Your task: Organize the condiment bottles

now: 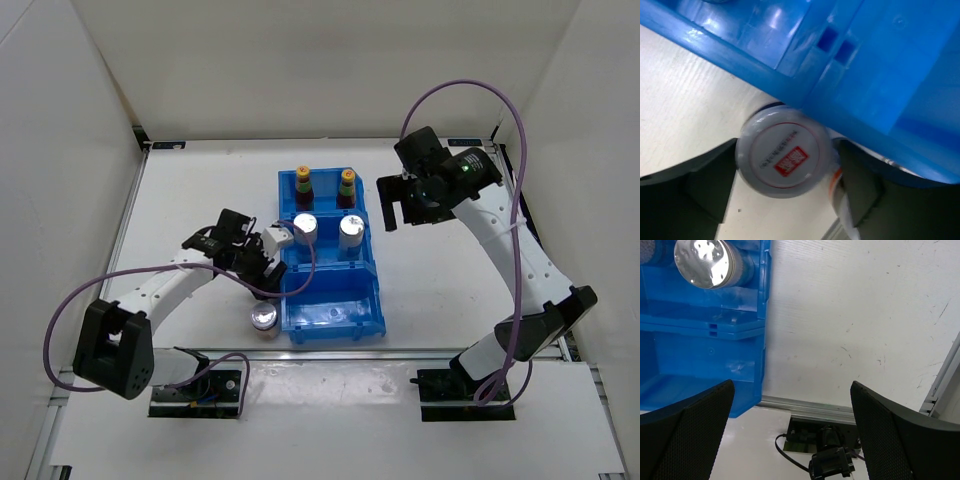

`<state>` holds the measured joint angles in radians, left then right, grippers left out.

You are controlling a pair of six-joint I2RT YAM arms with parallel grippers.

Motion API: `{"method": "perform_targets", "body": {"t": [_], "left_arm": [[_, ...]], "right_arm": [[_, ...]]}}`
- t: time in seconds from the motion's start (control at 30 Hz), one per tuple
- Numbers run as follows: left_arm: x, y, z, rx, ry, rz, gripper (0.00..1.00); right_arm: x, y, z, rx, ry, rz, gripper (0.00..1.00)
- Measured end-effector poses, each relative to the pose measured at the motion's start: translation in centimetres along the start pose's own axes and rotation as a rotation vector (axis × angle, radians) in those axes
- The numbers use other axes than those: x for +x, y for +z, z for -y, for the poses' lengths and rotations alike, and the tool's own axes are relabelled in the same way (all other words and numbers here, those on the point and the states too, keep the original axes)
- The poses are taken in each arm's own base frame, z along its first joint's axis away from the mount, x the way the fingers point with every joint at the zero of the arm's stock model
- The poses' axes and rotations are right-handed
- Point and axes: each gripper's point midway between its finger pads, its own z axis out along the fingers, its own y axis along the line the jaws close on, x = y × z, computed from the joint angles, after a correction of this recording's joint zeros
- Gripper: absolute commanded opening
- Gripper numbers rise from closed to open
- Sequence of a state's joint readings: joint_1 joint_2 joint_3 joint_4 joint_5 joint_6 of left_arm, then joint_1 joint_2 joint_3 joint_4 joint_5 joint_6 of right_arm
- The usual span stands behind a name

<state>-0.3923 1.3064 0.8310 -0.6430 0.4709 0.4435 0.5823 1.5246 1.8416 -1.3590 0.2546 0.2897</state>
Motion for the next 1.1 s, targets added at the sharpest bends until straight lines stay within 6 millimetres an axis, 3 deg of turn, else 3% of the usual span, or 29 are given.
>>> {"method": "perform_targets", "body": {"t": [0.07, 0.17, 0.2, 0.33, 0.5, 0.63, 0.73, 0.87, 1.0, 1.1], "left_arm": [[0.2, 0.1, -0.2, -0.014, -0.002, -0.007, 0.80], [0.1, 0.2, -0.5, -0.030, -0.004, -0.003, 0.61], [0.1, 0.2, -0.7, -0.041, -0.003, -0.003, 0.46], [0.0, 0.0, -1.5, -0.092, -0.017, -0.003, 0.11], [0.6, -1.5, -3.8, -0.264, -0.028, -0.044, 0.11], [-0.2, -4.3, -5.8, -0.418, -0.064, -0.056, 0.11], [-3.4, -7.1, -6.6, -0.499, -0.076, 0.016, 0.11], [-9.4, -11.5, -6.2, -0.562, -0.044, 0.184, 0.11], [-14.9, -14.7, -3.3, -0.533, 0.019, 0.338, 0.11], [-17.4, -14.9, 0.2, -0.447, 0.066, 0.409, 0.11]], "right_arm": [[0.0, 0.0, -0.1, -0.004, -0.003, -0.001, 1.00], [0.1, 0.0, -0.2, -0.011, -0.006, -0.003, 1.00], [0.1, 0.0, -0.2, -0.012, -0.007, -0.004, 1.00], [0.1, 0.0, -0.2, -0.015, -0.008, -0.006, 1.00], [0.3, 0.1, -0.3, -0.017, -0.010, -0.012, 1.00], [0.4, 0.2, -0.3, -0.017, -0.011, -0.016, 1.00], [1.1, 0.6, -0.3, -0.017, -0.014, -0.039, 1.00], [1.7, 1.1, -0.4, -0.026, -0.007, -0.066, 1.00], [2.7, 1.4, -0.2, -0.030, 0.001, -0.093, 1.00], [3.9, 1.8, 0.1, -0.025, 0.014, -0.125, 1.00]]}}
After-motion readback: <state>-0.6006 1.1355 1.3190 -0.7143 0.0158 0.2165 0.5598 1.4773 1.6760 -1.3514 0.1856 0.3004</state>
